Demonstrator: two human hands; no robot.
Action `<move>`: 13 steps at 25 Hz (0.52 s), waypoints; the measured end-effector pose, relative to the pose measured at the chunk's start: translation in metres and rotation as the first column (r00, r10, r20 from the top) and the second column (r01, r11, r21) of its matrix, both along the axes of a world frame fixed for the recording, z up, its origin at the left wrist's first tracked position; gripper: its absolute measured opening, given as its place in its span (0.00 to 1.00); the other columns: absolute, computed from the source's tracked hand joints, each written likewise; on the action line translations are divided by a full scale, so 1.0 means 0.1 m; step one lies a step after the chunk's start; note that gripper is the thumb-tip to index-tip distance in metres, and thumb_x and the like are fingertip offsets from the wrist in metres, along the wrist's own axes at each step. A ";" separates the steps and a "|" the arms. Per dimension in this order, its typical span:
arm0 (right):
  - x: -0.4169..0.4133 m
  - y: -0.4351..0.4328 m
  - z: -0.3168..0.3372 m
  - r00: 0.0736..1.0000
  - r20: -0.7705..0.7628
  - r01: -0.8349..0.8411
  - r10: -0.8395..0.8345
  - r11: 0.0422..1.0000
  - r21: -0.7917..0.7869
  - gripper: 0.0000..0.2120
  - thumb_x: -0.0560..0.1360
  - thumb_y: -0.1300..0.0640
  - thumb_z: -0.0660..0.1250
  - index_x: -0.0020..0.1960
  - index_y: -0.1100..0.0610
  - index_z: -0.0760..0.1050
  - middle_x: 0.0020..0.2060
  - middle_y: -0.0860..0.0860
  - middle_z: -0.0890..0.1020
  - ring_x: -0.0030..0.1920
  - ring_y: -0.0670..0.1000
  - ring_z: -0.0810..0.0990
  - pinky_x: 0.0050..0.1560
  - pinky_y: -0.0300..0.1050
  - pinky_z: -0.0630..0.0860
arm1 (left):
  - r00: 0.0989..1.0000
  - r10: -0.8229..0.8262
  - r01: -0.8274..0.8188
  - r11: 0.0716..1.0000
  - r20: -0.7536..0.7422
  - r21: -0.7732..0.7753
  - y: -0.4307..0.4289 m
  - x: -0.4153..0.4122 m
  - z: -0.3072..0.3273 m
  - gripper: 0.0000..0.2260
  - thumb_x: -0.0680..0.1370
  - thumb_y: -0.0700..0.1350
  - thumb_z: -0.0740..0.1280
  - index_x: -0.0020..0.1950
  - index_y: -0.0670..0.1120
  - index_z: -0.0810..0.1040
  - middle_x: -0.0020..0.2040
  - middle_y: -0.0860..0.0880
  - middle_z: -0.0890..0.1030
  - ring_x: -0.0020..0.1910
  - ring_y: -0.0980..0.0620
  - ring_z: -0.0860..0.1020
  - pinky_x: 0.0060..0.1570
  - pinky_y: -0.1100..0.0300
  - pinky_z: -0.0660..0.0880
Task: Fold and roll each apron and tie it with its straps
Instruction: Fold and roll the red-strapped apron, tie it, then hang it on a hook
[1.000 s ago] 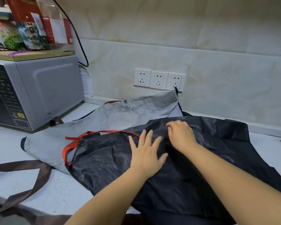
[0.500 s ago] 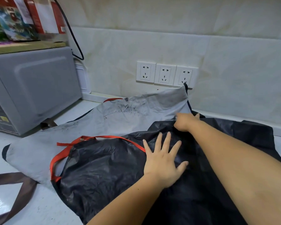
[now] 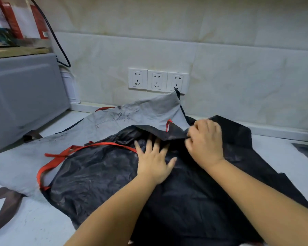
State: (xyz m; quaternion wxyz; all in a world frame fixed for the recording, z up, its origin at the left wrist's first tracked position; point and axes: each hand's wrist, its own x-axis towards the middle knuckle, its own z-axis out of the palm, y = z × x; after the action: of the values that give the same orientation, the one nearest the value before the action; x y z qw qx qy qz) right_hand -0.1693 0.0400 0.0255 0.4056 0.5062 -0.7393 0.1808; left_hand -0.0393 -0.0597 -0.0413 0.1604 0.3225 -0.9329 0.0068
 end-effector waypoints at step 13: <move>0.28 0.38 -0.71 0.895 0.421 -0.053 -0.147 0.902 0.428 0.16 0.73 0.52 0.55 0.51 0.54 0.80 0.46 0.52 0.81 0.47 0.56 0.79 0.54 0.52 0.77 | 0.831 -0.073 0.140 0.987 -0.551 0.080 0.25 -0.26 0.48 0.13 0.75 0.45 0.67 0.57 0.44 0.74 0.54 0.47 0.75 0.55 0.44 0.73 0.53 0.52 0.69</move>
State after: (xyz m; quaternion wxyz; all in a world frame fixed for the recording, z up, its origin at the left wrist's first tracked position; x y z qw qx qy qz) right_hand -0.1412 0.0776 -0.0452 0.1098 0.5096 -0.8457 0.1142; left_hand -0.0654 -0.0351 0.0064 0.4006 0.2674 -0.8636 -0.1490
